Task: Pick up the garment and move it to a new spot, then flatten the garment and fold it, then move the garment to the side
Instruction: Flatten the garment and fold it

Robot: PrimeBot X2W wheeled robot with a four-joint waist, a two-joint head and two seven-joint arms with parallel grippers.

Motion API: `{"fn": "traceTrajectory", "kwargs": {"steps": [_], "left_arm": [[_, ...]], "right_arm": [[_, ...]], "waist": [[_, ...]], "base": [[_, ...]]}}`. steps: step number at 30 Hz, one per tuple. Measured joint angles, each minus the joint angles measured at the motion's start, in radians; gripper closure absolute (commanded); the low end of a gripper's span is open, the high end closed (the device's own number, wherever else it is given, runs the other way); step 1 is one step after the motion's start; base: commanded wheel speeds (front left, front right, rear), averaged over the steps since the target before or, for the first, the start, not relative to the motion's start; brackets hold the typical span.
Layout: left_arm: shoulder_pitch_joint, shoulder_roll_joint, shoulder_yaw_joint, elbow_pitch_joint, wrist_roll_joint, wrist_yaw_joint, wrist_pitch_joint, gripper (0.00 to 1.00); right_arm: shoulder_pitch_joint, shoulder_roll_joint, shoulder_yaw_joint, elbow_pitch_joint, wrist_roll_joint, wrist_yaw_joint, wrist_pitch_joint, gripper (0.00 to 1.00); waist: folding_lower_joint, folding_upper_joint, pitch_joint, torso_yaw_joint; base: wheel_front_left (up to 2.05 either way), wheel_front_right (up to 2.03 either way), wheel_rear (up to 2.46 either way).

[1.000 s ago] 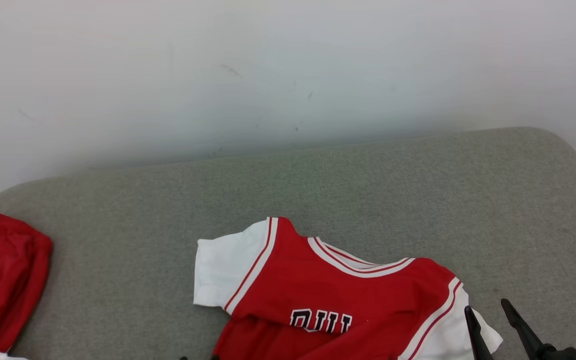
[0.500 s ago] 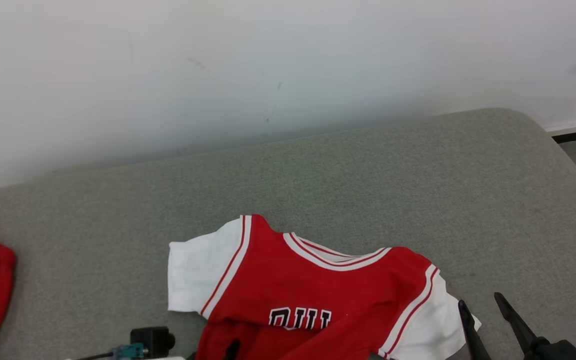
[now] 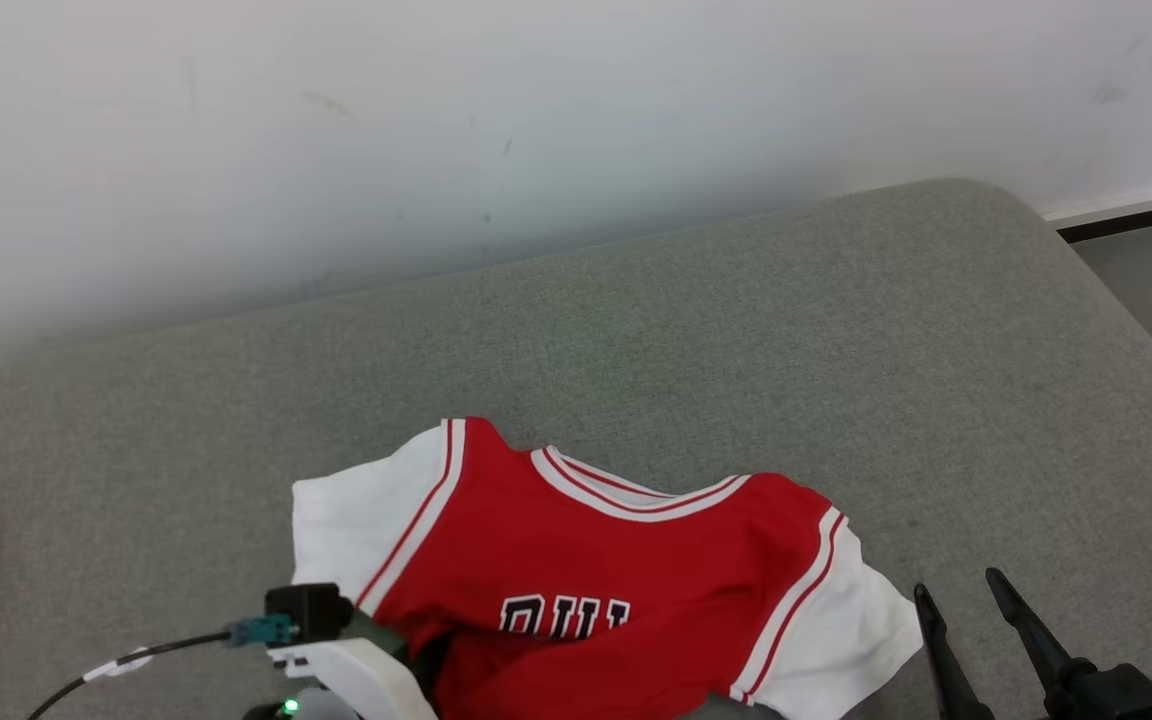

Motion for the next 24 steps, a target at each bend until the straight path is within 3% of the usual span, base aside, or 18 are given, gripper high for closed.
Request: {"fn": "traceTrajectory", "kwargs": {"steps": [7, 16, 17, 18, 24], "left_arm": [[-0.091, 0.022, 0.059, 0.083, 0.01, 0.031, -0.089, 1.0], [-0.171, 0.045, 0.083, 0.176, 0.025, 0.034, -0.181, 1.0], [-0.174, 0.045, 0.085, 0.184, 0.026, 0.035, -0.193, 0.6], [-0.175, 0.046, 0.085, 0.19, 0.028, 0.035, -0.202, 0.0], [-0.162, 0.074, 0.102, 0.161, 0.081, 0.063, -0.281, 0.0]], "right_arm": [[-0.001, 0.0, -0.004, 0.002, 0.0, 0.0, 0.0, 0.0], [-0.01, 0.007, 0.007, 0.01, -0.003, 0.0, 0.0, 0.0], [-0.01, 0.007, 0.008, 0.01, -0.003, 0.0, 0.0, 0.0], [-0.01, 0.007, 0.009, 0.011, -0.003, 0.0, 0.0, 0.0], [-0.008, 0.006, -0.006, 0.008, -0.003, 0.0, 0.0, 0.0]], "waist": [[0.0, 0.0, 0.006, 0.007], [0.0, 0.0, 0.0, 0.018], [0.0, 0.0, -0.002, 0.019], [0.0, 0.0, -0.004, 0.019], [0.0, 0.0, -0.015, 0.026]], "base": [[0.0, 0.0, 0.0], [0.0, 0.0, 0.0], [0.0, 0.0, 0.0], [0.0, 0.0, 0.0], [0.0, 0.0, 0.0]]}}
